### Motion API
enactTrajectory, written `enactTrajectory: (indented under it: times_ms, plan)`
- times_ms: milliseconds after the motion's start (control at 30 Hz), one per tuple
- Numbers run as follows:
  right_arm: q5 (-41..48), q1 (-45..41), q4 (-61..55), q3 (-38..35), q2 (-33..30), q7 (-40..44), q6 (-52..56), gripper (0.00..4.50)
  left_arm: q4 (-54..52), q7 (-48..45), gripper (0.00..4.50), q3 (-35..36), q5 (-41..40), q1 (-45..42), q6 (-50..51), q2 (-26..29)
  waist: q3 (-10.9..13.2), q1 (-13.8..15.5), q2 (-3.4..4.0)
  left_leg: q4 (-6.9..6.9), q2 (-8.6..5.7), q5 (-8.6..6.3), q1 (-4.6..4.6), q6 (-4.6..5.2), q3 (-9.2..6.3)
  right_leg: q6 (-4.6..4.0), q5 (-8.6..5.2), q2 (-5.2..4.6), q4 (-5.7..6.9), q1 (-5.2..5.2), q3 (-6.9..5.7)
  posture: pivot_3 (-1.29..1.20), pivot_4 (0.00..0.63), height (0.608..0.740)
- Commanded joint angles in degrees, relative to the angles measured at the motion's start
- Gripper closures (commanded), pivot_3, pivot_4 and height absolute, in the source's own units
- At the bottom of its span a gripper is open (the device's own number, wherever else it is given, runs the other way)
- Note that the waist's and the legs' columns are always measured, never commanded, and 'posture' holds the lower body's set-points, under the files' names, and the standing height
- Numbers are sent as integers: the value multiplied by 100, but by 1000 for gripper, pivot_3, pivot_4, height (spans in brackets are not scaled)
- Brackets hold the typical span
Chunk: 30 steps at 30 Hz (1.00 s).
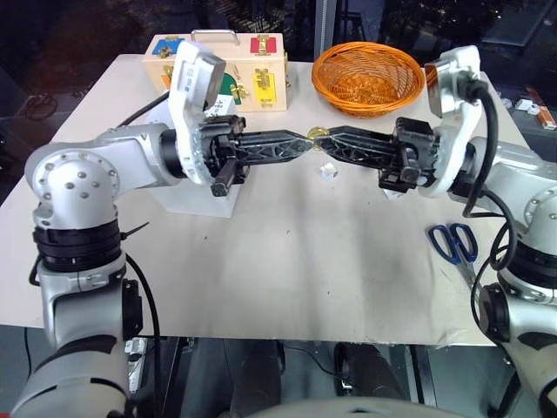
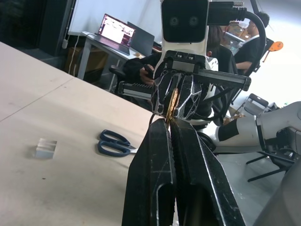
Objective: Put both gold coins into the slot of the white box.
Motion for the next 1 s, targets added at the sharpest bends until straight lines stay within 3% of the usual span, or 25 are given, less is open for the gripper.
enactTrajectory:
  times_ms: [33,700,733,1000]
  plan:
    - [307,10,-208,75,-52,18,-88,4500,-82,-104,4446,29,39,-121,-123,-19,0,1,0,0,0,0,0,0,0,0,0,0,0,0,0,0,150,726]
    - [733,91,-202,188,-220,-167,-338,4500,-146,-33,4446,226,-168,-45,-36,-109,0,1,0,0,0,0,0,0,-1,0,0,0,0,0,0,0,150,726]
    - [692,100,-210,192,-230,-149,-371,3909,-147,-7,4500,240,-180,-39,-43,-116,0,1,0,0,0,0,-1,0,-1,0,0,0,0,0,0,0,150,726]
    - [565,182,-289,207,-387,-115,-521,421,-155,223,4500,376,-382,7,22,-166,0,5,0,1,0,0,-2,0,-1,0,0,-1,-1,0,0,0,150,726]
